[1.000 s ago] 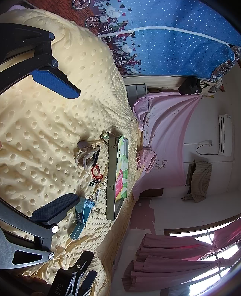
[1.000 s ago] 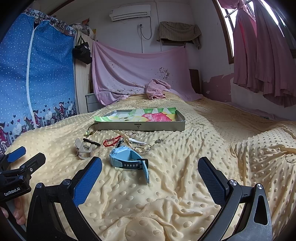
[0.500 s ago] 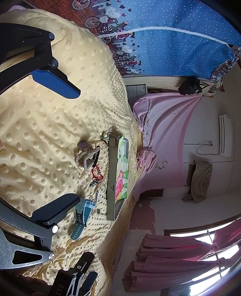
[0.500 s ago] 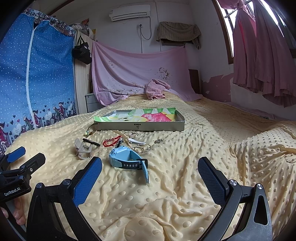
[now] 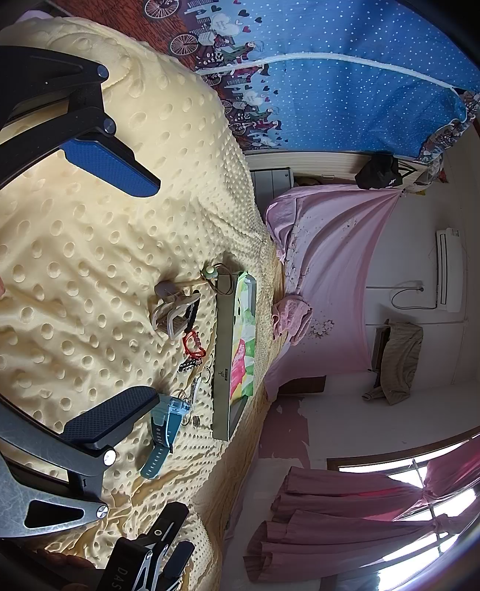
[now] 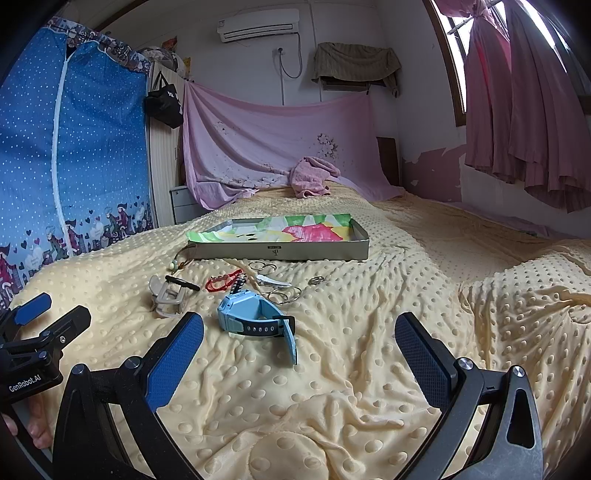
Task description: Organize jewelry
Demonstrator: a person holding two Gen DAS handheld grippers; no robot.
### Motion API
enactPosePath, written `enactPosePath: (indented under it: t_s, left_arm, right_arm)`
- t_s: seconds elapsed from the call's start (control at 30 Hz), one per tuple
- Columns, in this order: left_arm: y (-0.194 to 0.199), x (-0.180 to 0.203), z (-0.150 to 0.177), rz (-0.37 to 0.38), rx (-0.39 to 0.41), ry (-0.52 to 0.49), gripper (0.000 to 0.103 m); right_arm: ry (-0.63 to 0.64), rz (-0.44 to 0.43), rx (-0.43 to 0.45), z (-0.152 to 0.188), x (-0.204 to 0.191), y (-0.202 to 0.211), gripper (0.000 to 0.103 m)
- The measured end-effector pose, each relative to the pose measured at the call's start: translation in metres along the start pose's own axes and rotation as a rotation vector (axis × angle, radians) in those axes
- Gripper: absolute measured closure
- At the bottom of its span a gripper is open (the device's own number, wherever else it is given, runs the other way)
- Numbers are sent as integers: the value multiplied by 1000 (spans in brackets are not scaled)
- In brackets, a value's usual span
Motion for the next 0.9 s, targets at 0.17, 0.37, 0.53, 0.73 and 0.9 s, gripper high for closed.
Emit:
enactPosePath:
  t_s: [0.17,0.37,0.53,0.73,0.9]
  left_arm:
    - [0,0,0,0,0,1,0]
    - [0,0,0,0,0,1,0]
    - [0,0,0,2,-1,2,0]
    - [1,3,-1,5,12,2,0]
    - [-11,1,-8,25,-31,35,0]
  right_arm:
    - [0,0,1,0,0,0,1]
    - [-2,0,0,0,0,0,1]
    - [-2,-3,-2,0,0,0,1]
    - [3,-3,-2,0,-3,0,1]
    - [8,-5,-22,-3,-1,-7,1]
Point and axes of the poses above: each gripper's, at about its wrist camera, not at the fingertips, and y roughly against the way its jaws point, x to its right, z to its underside, the point moved 6 cm from there along -y, roughly the way its jaws point, and after that the axes turned 3 degrees about y, right-handed, at the moved point
